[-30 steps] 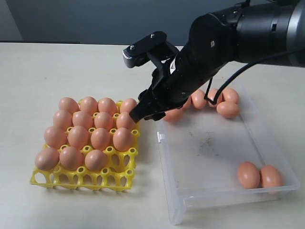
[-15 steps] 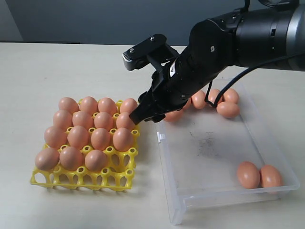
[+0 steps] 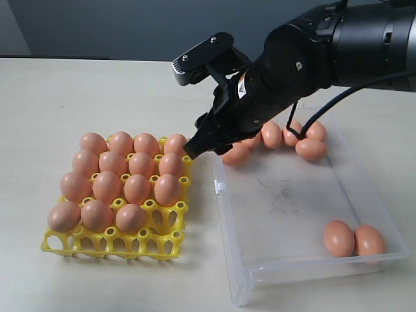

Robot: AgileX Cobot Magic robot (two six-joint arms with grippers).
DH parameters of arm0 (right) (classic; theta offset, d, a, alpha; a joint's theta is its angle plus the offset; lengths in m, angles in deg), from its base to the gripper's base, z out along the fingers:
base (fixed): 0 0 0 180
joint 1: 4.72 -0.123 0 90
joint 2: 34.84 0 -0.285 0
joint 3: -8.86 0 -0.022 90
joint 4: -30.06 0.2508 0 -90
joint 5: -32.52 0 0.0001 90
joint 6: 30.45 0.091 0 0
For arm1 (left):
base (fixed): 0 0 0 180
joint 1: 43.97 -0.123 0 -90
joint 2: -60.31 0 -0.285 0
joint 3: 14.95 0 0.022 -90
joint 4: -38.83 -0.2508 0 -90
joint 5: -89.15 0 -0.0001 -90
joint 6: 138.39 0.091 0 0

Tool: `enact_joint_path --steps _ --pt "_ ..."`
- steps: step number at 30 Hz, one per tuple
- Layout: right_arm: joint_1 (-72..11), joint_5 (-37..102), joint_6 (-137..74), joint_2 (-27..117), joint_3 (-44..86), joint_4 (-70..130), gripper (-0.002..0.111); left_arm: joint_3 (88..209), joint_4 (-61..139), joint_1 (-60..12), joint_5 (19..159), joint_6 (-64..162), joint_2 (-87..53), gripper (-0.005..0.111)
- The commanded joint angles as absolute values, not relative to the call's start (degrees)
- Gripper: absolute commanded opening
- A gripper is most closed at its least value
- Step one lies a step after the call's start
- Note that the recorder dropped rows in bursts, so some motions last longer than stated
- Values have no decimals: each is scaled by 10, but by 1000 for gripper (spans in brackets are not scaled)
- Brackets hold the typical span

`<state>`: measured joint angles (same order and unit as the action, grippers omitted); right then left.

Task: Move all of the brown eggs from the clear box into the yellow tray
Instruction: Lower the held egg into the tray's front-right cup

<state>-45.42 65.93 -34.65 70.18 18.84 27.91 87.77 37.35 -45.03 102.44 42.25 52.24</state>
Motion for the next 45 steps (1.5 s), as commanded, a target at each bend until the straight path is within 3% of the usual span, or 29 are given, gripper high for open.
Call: enact_joint_path --steps 1,17,27,45 --pt "-454 664 -266 681 191 188 0 878 373 -444 1024 422 525 0" --pt "-461 582 -228 615 304 242 0 878 373 -444 1024 422 525 0" --pt "-542 445 -312 642 340 279 0 878 373 -444 1024 422 525 0" --pt "-630 426 -333 682 360 321 0 878 373 -444 1024 422 525 0"
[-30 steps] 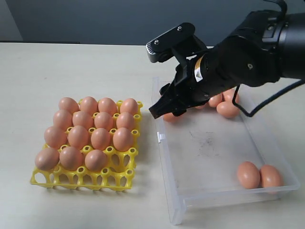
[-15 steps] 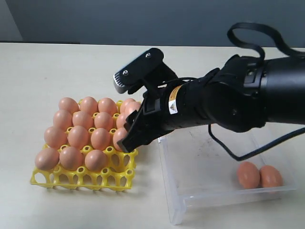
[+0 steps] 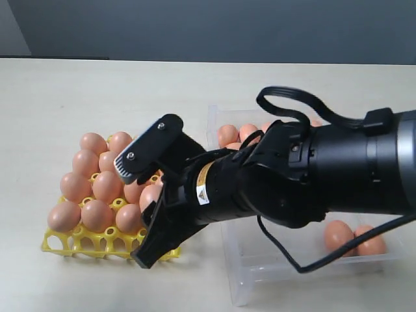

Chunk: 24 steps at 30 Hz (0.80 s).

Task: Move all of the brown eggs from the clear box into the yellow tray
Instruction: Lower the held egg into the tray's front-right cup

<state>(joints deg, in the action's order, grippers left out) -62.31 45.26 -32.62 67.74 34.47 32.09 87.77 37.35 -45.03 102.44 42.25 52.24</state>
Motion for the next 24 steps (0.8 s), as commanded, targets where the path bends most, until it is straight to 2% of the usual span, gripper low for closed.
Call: enact_joint_path --steps 1,17,24 --pt "-629 422 -333 686 361 321 0 878 373 -444 1024 422 525 0" --pt "-627 394 -333 727 361 318 0 878 373 -444 1024 422 525 0" --pt "-627 394 -334 727 361 312 15 878 373 -444 1024 422 525 0"
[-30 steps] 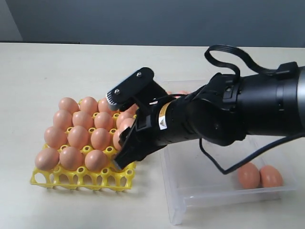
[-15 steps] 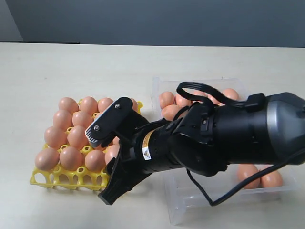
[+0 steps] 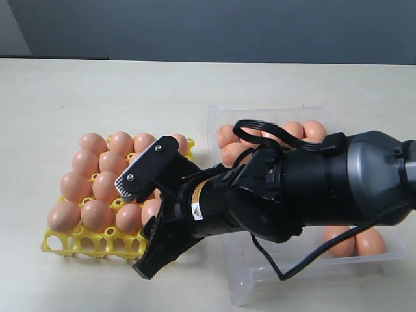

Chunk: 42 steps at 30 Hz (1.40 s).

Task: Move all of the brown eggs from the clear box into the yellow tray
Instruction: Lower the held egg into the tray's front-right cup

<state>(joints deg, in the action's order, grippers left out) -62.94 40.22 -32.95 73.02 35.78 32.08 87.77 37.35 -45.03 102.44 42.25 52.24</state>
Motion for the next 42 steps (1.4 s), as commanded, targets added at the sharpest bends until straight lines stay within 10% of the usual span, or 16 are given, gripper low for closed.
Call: enact_joint_path --steps 1,15,42 --pt "-627 394 -334 727 361 307 17 878 373 -444 1024 422 525 0" --pt "-627 394 -334 727 361 290 47 878 373 -444 1024 422 525 0" --pt "-627 565 -311 671 277 215 58 878 373 -444 1024 422 525 0"
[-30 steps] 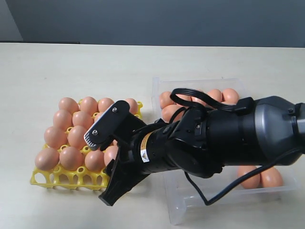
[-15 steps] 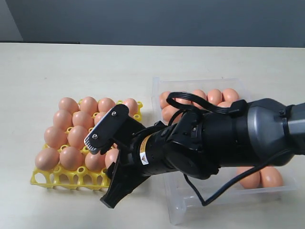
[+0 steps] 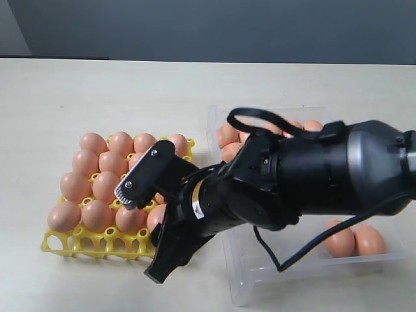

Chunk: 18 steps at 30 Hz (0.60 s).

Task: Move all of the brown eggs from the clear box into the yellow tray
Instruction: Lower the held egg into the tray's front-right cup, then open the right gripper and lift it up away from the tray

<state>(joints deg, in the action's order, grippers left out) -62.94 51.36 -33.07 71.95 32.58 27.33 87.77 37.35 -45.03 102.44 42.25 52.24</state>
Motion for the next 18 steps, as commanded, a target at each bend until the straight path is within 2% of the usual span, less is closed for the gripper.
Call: enact_joint_path --steps 1,2,4,5,7,11,18 --pt "-626 560 -269 659 258 165 58 878 373 -444 1024 422 525 0" --pt "-621 559 -232 658 247 131 55 878 373 -444 1024 422 525 0" --pt "-592 562 -124 672 228 30 38 878 373 -444 1024 422 525 0" --pt "-563 563 -80 690 221 15 20 878 373 -444 1024 422 525 0" --pt "-522 566 -74 720 206 36 0 878 373 -444 1024 422 525 0" --pt "-493 556 -74 750 191 44 5 878 373 -444 1024 422 525 0" --pt "-488 524 -74 805 163 47 5 878 373 -444 1024 422 525 0"
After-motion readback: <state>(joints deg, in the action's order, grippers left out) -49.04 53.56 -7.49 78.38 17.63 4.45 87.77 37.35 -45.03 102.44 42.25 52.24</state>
